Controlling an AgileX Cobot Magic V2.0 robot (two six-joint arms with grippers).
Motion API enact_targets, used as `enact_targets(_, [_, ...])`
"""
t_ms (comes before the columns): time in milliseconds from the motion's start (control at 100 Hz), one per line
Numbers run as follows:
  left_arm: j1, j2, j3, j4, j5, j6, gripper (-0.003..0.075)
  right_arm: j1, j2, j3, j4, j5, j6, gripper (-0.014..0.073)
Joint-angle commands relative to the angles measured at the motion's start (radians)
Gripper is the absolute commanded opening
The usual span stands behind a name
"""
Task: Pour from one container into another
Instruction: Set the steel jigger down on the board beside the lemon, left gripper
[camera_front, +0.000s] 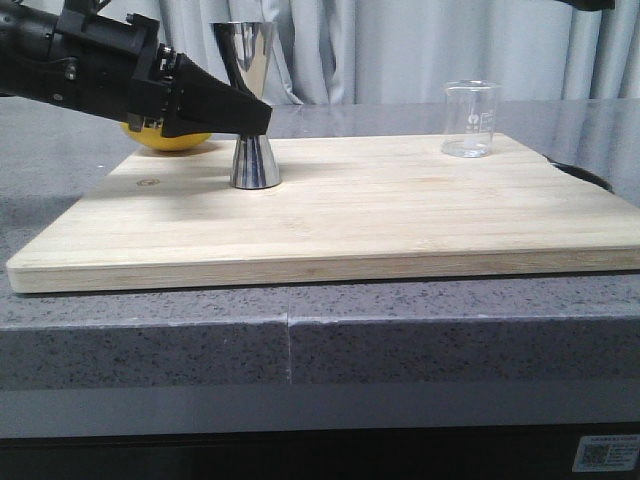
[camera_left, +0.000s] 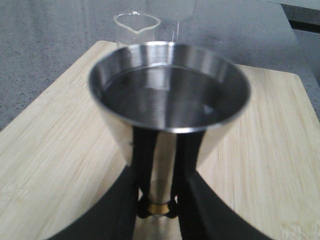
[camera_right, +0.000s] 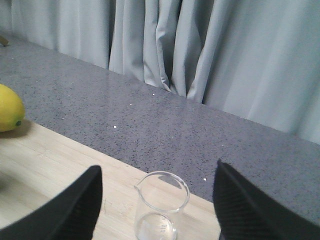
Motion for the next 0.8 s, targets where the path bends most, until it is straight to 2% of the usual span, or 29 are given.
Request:
enact_targets(0, [0.001, -0.047, -0.023, -0.058, 0.05, -0.008, 0.0162, -0.004, -0.032, -0.021, 0.015, -0.063, -0.002, 0.0428])
enact_targets(90, [0.001, -0.047, -0.023, -0.056, 0.05, -0.009, 0.0167, -0.004, -0.032, -0.021, 0.015, -0.063, -0.002, 0.0428])
enact_targets(290, [0.001, -0.047, -0.023, -0.056, 0.046, -0.025, 0.0235, -0.004, -0.032, -0.021, 0.015, -0.063, -0.002, 0.0428])
enact_targets(790, [0.001, -0.047, -0.023, -0.038, 0.046, -0.036, 0.0235, -0.004, -0.032, -0.021, 0.015, -0.065, -0.002, 0.0428])
